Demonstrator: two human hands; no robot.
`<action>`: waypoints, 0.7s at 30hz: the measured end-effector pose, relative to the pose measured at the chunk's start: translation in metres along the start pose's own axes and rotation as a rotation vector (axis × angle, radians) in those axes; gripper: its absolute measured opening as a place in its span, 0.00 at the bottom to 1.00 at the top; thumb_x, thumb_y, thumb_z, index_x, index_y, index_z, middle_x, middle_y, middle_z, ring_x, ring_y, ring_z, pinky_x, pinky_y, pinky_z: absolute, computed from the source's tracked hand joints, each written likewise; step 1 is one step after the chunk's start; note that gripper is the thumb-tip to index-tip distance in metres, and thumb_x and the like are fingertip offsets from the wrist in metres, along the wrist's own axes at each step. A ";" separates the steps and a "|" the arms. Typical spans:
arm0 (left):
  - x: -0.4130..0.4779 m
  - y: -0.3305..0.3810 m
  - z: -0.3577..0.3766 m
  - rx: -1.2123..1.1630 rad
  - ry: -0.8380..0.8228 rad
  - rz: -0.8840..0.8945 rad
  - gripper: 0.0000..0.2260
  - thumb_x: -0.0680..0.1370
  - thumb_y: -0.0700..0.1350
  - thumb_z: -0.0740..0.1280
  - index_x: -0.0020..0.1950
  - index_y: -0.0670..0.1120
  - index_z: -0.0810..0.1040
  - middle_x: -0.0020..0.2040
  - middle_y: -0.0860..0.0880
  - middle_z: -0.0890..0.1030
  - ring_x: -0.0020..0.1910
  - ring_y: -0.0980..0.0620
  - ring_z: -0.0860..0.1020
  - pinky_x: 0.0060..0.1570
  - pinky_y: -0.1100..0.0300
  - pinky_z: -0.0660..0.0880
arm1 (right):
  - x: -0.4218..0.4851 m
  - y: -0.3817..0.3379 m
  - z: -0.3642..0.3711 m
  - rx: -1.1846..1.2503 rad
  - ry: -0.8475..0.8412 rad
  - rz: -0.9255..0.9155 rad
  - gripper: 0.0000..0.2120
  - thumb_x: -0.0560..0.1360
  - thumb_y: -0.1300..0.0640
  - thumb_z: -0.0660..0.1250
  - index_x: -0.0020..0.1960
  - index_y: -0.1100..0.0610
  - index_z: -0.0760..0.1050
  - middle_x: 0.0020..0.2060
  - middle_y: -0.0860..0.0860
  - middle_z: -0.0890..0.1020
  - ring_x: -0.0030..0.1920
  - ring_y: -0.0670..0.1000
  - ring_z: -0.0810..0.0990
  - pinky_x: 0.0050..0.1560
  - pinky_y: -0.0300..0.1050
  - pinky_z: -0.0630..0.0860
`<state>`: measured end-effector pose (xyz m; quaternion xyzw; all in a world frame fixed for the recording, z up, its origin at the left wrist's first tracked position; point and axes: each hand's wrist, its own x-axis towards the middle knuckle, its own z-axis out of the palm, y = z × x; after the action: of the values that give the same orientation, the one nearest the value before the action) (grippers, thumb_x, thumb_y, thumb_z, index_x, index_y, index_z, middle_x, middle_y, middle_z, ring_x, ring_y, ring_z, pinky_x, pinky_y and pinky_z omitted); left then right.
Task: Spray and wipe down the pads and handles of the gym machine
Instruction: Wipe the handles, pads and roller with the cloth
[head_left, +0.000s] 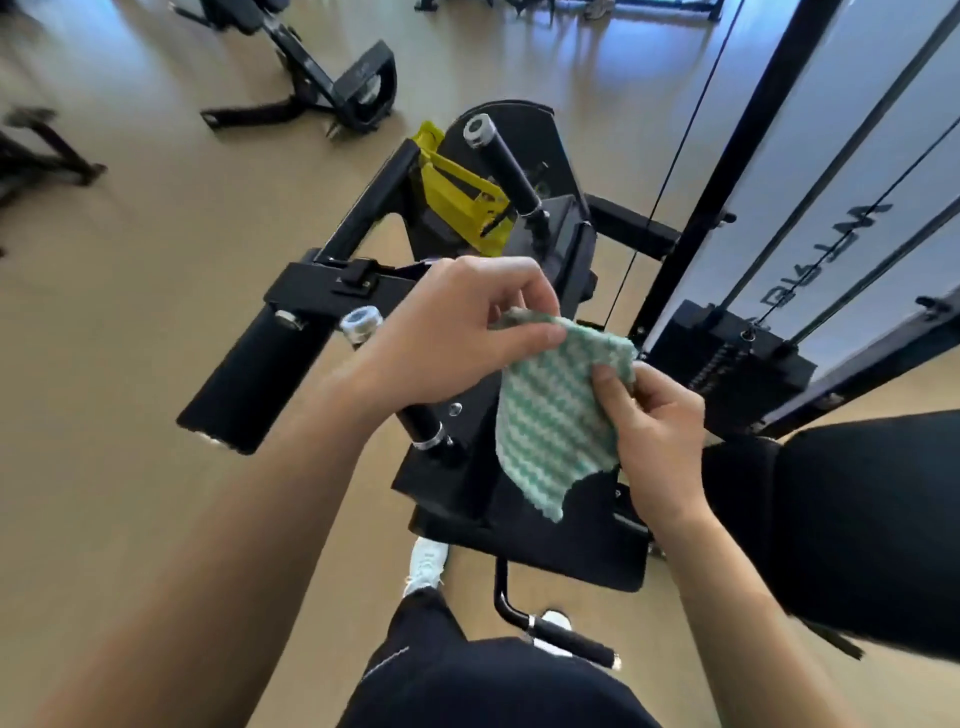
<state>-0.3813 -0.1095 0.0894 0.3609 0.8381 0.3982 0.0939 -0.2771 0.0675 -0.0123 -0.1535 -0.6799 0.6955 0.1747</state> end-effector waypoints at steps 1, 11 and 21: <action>-0.007 0.001 0.009 0.023 0.012 -0.032 0.05 0.78 0.50 0.73 0.46 0.50 0.81 0.35 0.54 0.77 0.32 0.56 0.73 0.35 0.59 0.70 | -0.004 0.005 -0.006 -0.016 -0.019 0.020 0.17 0.80 0.52 0.70 0.43 0.66 0.79 0.36 0.66 0.78 0.36 0.56 0.75 0.34 0.60 0.72; -0.070 0.006 0.069 -0.002 0.072 -0.441 0.06 0.78 0.50 0.74 0.45 0.50 0.81 0.28 0.53 0.77 0.27 0.56 0.73 0.31 0.62 0.71 | -0.015 0.039 -0.027 -0.325 -0.083 0.114 0.16 0.79 0.52 0.72 0.37 0.61 0.78 0.30 0.55 0.79 0.31 0.46 0.74 0.34 0.49 0.73; -0.119 -0.042 0.116 0.302 0.472 -0.473 0.09 0.76 0.55 0.74 0.42 0.51 0.83 0.36 0.55 0.75 0.34 0.55 0.73 0.36 0.53 0.75 | -0.064 0.092 0.054 -0.132 -0.175 0.235 0.41 0.77 0.37 0.64 0.83 0.49 0.50 0.81 0.46 0.52 0.80 0.50 0.58 0.79 0.56 0.63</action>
<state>-0.2666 -0.1386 -0.0339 0.0650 0.9463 0.3096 -0.0670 -0.2476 -0.0109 -0.1045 -0.1820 -0.7142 0.6755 0.0220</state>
